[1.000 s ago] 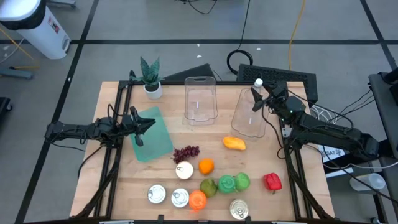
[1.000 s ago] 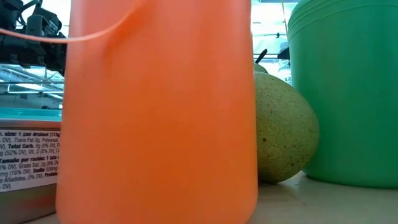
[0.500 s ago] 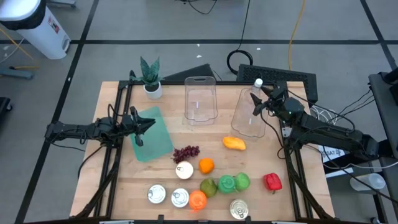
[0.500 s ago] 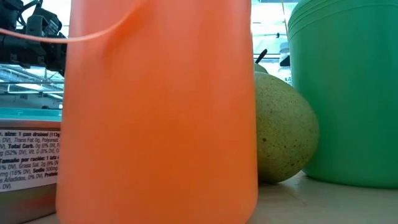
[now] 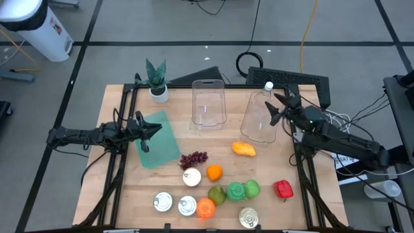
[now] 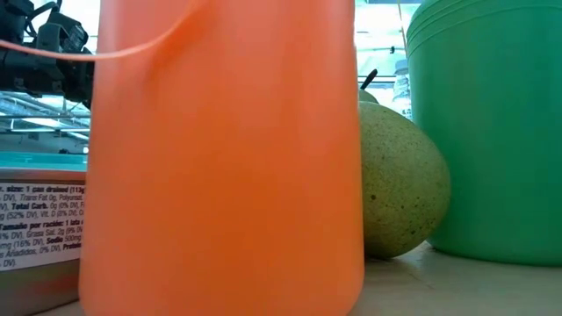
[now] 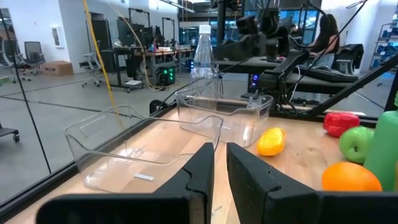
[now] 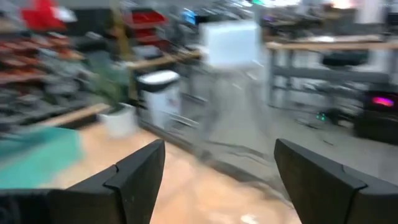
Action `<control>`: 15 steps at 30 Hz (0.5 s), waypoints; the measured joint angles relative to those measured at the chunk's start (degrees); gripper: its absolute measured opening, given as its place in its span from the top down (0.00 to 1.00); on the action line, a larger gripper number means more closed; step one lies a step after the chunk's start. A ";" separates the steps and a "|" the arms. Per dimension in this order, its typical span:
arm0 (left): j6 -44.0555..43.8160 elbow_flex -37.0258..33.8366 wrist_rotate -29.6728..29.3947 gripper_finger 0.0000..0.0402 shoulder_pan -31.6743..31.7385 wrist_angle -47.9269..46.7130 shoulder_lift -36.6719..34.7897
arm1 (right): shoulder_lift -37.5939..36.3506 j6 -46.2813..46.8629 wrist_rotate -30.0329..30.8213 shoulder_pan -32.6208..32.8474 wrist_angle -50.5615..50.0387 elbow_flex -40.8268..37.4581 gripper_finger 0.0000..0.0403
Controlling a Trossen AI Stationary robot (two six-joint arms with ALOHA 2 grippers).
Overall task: Pick & Place Food Item
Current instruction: Put the purple grapes into the left transparent bin
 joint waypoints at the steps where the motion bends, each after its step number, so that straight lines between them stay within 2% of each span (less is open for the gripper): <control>1: 0.00 0.00 0.00 0.87 0.01 0.01 0.00 | -1.27 0.09 -2.21 0.60 0.03 0.02 0.27; 8: -0.09 0.02 0.02 0.87 0.02 -0.64 0.01 | -9.60 1.93 -20.00 4.27 -0.01 0.06 0.27; 15: -0.97 0.02 0.01 0.87 0.02 -0.79 0.01 | -16.28 1.26 -29.63 6.85 0.13 0.09 0.34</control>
